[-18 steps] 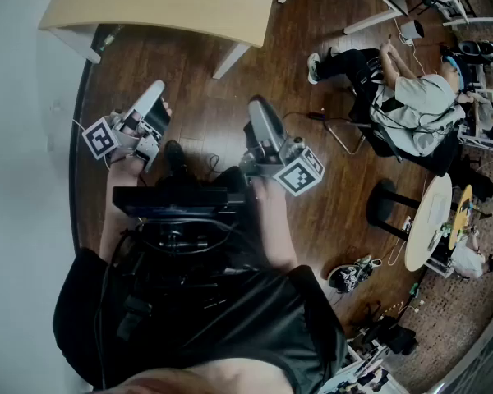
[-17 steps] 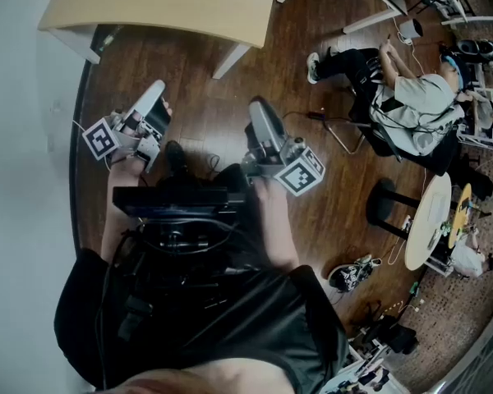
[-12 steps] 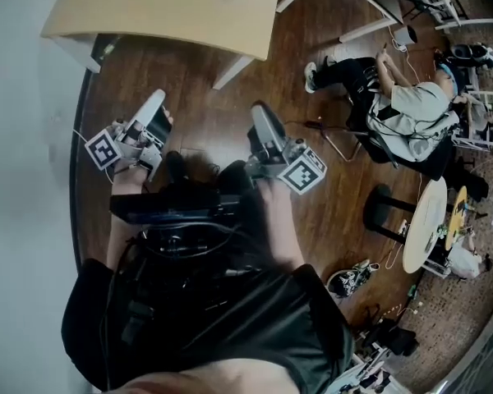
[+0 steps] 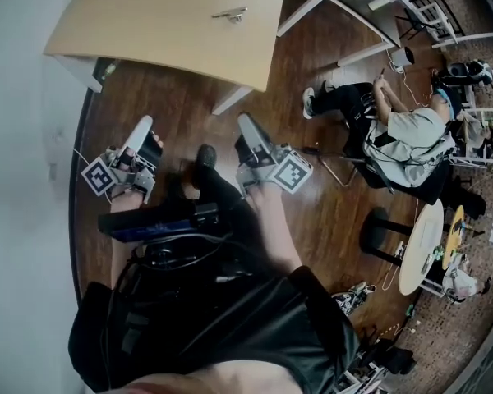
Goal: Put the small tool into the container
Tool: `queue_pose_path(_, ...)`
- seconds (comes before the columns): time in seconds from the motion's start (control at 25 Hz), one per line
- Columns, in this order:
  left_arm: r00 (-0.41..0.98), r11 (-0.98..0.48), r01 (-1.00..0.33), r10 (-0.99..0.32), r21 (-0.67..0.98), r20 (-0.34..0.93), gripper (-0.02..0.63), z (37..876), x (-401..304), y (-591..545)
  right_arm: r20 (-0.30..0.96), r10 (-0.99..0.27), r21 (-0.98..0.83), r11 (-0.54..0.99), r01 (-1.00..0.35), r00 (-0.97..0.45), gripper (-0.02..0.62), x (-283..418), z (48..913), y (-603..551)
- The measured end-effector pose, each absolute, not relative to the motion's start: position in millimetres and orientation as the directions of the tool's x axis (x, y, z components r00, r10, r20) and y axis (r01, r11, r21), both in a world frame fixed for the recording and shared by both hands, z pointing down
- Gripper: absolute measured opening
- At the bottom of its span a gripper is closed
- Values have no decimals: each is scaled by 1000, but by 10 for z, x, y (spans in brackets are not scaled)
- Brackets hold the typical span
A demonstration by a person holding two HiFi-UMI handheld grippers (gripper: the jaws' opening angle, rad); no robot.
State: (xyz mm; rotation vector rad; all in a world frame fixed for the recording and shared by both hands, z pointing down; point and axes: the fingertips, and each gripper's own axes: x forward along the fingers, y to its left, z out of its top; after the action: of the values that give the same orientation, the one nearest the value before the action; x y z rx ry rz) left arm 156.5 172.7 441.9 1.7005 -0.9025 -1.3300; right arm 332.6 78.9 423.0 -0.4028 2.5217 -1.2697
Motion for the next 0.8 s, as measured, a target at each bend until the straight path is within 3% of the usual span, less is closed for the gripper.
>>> queue_pose_path(0.2, 217, -402, -139, -904, 905, -368, 5, 4204, 1076, 1185, -157, -347, -853, 519, -50, -925, 48, 2697, 4302, 146)
queue_pose_path(0.6, 234, -312, -295, -940, 903, -249, 6, 4068, 794, 99, -204, -328, -895, 444, 41, -922, 48, 2377, 4463, -1108)
queue_pose_path(0.8, 251, -282, -281, -944, 917, -213, 5, 4079, 855, -181, -200, -358, -927, 371, 57, -912, 48, 2348, 4588, -1416)
